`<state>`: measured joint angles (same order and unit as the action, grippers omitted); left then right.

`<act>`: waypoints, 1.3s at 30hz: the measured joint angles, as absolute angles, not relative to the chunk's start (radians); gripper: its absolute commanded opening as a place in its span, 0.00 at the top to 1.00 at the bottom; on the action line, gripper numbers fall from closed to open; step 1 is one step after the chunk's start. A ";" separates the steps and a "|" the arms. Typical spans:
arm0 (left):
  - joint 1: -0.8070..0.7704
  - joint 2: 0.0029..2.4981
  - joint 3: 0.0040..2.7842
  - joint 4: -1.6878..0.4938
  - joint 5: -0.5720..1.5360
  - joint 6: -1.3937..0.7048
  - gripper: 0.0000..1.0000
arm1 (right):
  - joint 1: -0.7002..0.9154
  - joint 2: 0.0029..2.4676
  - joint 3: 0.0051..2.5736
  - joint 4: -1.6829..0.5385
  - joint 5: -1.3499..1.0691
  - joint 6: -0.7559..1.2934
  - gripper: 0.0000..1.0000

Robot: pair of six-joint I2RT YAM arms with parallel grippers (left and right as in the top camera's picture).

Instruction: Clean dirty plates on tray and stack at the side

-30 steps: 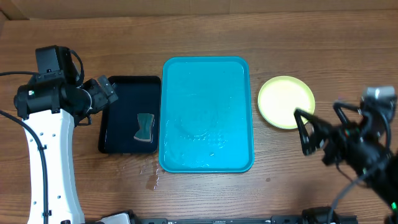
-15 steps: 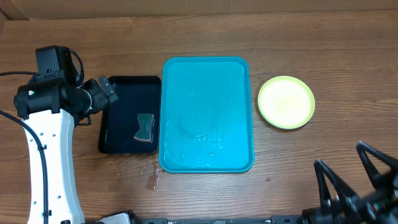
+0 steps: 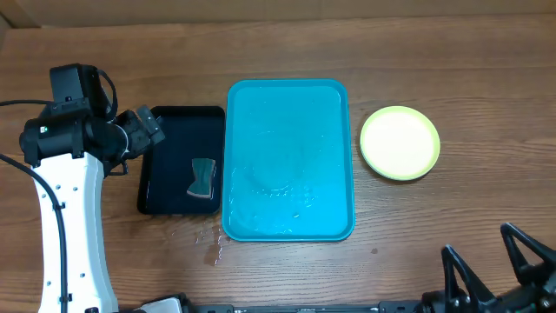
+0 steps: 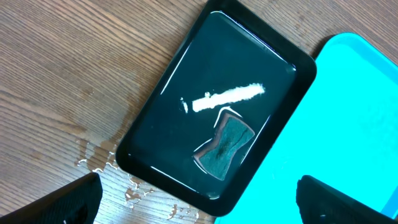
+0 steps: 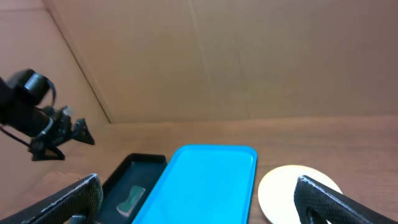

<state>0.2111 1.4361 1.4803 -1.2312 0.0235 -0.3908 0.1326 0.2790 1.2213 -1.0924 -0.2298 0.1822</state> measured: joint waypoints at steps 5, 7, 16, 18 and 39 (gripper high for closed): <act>0.211 1.436 1.480 -1.231 0.023 -0.391 0.00 | 0.133 0.237 1.129 -1.050 -0.228 0.183 0.00; 0.211 1.436 1.480 -1.231 0.023 -0.391 0.00 | 0.133 0.204 1.087 -1.026 -0.228 0.183 0.00; 0.211 1.436 1.480 -1.231 0.023 -0.391 0.00 | 0.133 0.044 0.884 -0.834 -0.232 0.183 0.00; 0.211 1.436 1.480 -1.231 0.023 -0.391 0.00 | 0.133 0.022 0.830 -0.775 -0.234 0.183 0.00; 0.211 1.436 1.480 -1.231 0.023 -0.391 0.00 | 0.133 0.015 0.251 0.331 -0.226 0.182 0.00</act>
